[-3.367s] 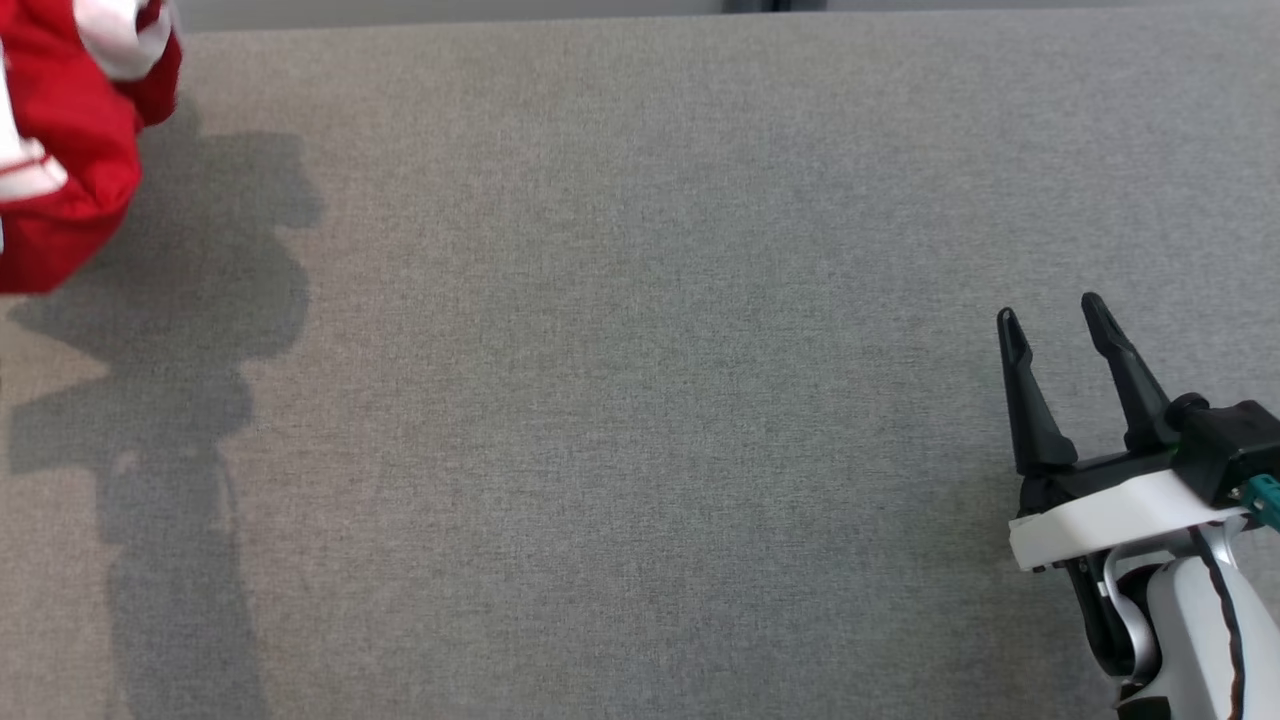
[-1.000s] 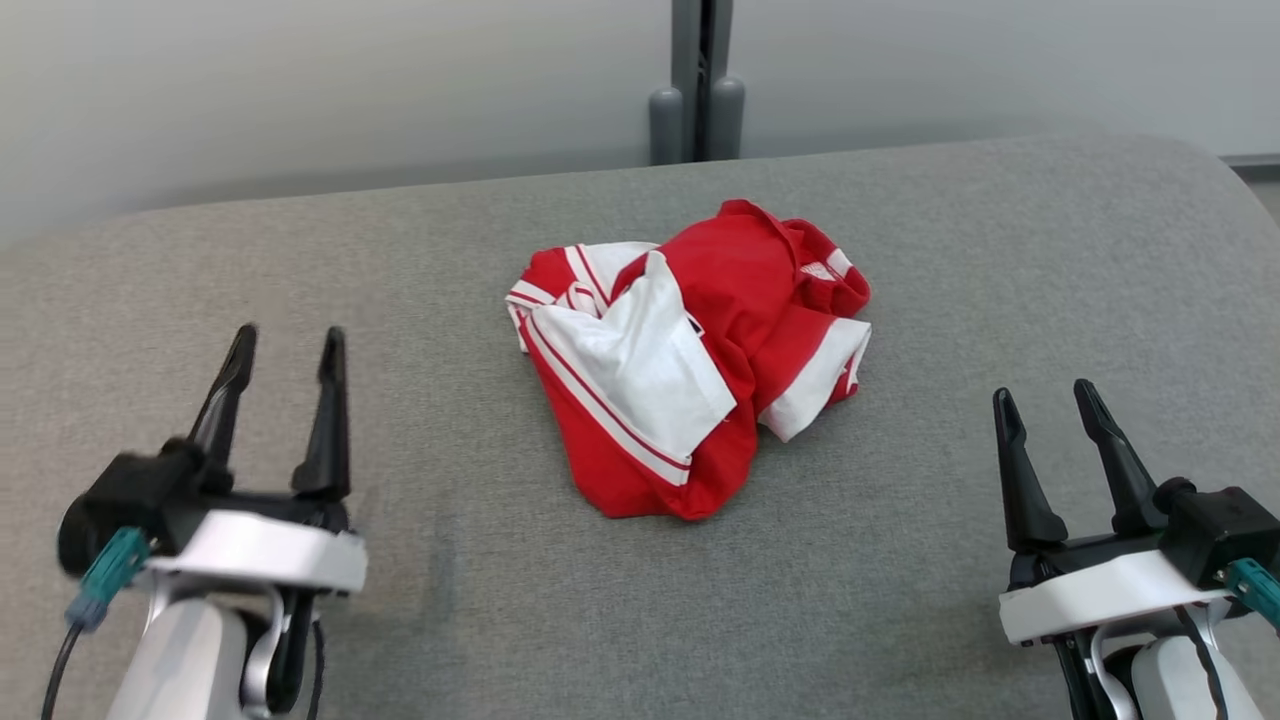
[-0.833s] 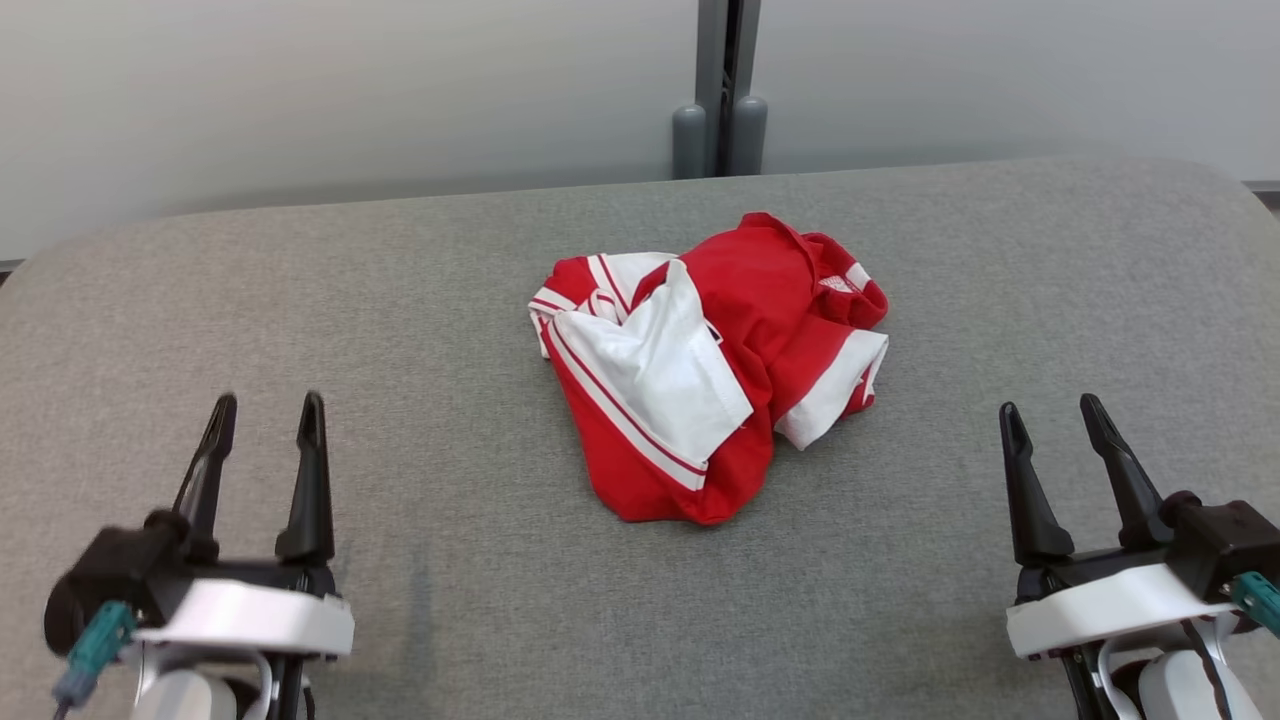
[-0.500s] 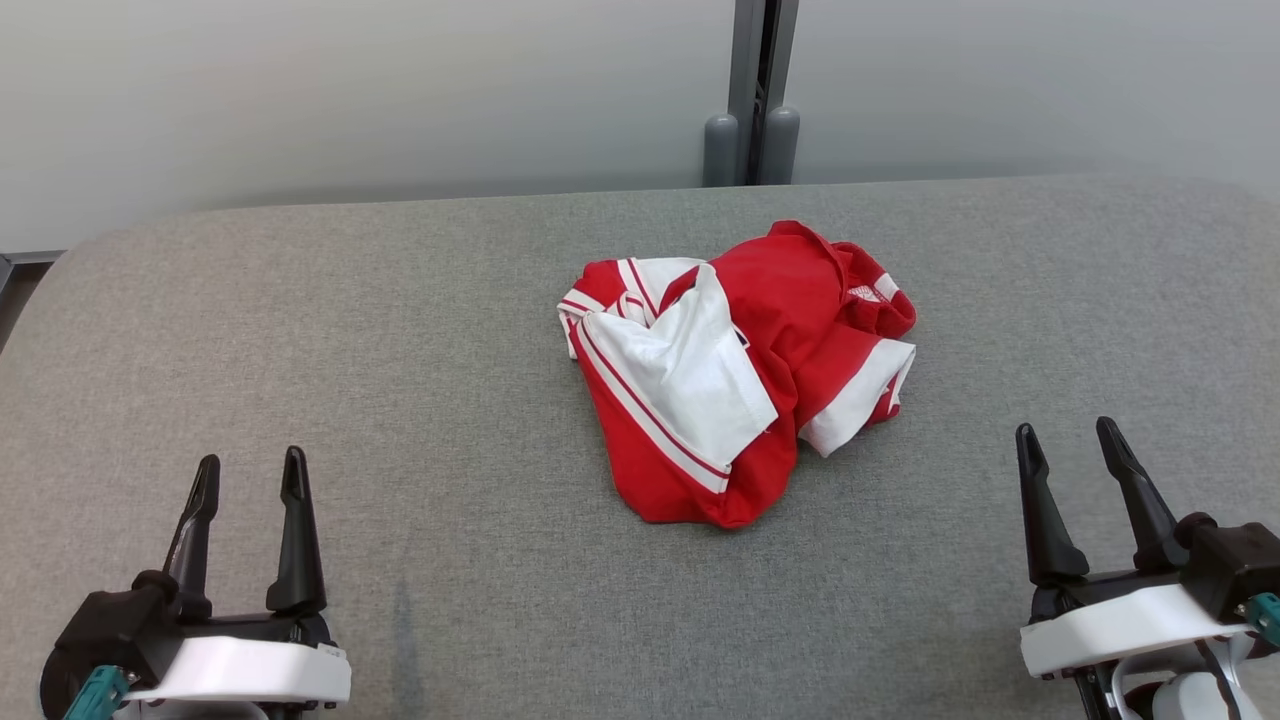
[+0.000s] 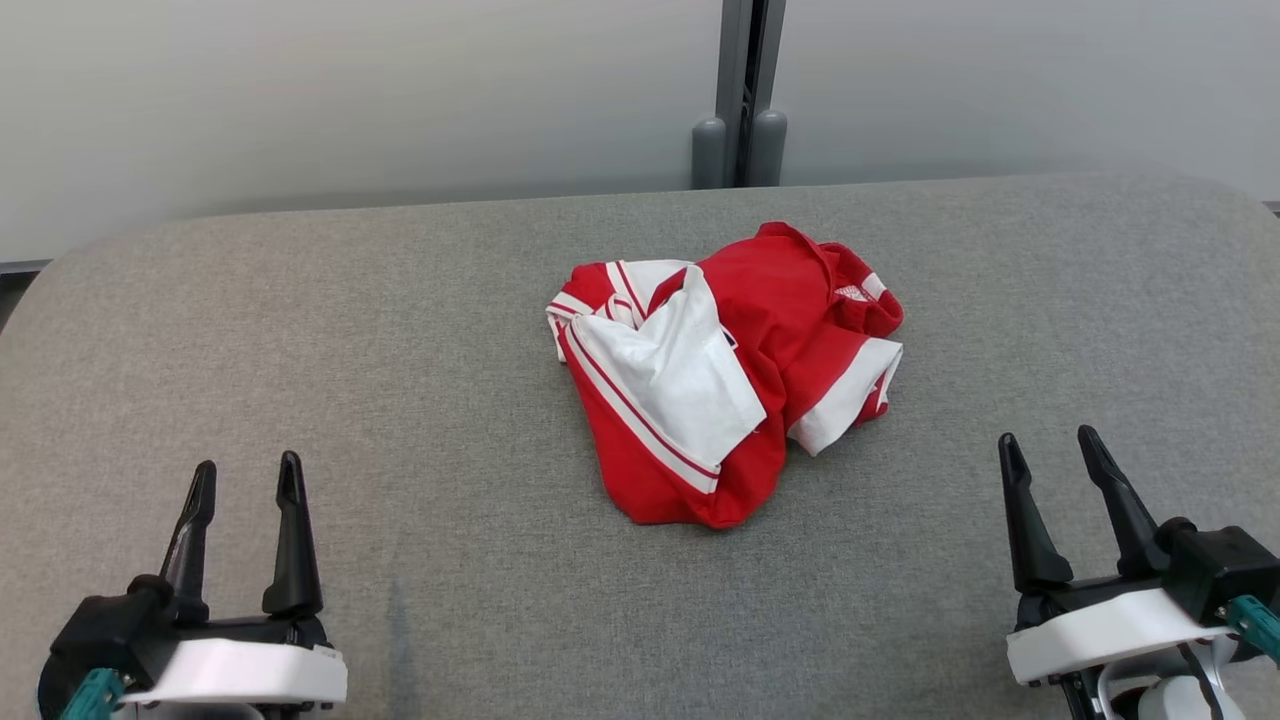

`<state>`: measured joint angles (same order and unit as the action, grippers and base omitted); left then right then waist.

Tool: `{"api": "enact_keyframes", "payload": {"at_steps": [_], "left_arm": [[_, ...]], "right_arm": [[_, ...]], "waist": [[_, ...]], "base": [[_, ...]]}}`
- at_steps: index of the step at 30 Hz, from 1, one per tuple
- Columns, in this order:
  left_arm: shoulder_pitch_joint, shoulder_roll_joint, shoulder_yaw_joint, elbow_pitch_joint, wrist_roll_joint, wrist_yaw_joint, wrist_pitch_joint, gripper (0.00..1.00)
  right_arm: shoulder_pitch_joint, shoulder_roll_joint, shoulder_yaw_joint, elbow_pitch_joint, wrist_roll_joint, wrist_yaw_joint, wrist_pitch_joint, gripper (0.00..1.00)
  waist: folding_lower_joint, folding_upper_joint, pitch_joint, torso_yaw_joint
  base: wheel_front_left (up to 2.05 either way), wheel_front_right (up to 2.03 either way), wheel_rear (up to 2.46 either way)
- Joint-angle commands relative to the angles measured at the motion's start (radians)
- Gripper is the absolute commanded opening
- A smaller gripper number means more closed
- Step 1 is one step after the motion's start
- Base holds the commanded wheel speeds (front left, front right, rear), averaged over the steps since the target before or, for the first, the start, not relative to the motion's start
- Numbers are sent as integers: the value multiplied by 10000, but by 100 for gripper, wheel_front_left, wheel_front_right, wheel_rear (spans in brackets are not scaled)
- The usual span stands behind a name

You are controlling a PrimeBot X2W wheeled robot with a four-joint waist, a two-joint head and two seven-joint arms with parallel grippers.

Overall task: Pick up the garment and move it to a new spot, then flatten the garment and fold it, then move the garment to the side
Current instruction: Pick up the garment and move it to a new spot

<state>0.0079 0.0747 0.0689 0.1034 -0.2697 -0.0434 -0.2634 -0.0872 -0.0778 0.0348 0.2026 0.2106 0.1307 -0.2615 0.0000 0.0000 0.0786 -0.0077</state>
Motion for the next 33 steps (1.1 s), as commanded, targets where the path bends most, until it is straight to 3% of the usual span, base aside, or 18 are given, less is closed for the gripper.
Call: {"api": "enact_keyframes", "payload": {"at_steps": [1, 10, 23, 33], "left_arm": [[-376, -1, 80, -7, -31, -69, -19, 100], [-2000, 607, -174, 242, -80, -368, 513, 100], [-5225, 1640, -1328, 1068, -479, -788, 3253, 100], [-5957, 2059, -2034, 2002, -1355, -878, 5233, 100]], "right_arm": [[-88, -50, -7, -11, 48, 1, -55, 100], [-423, 11, 198, 139, 202, 1, -54, 100], [-1076, 168, 430, 310, 466, 1, -55, 100], [-1328, 242, 544, 558, 742, 1, -55, 100]], "waist": [[0, 0, 100, -86], [0, 0, 553, -681], [0, 0, 1598, -2016], [0, 0, 2075, -2831]], "base": [[0, 0, 0], [0, 0, 0], [0, 0, 0], [0, 0, 0]]}}
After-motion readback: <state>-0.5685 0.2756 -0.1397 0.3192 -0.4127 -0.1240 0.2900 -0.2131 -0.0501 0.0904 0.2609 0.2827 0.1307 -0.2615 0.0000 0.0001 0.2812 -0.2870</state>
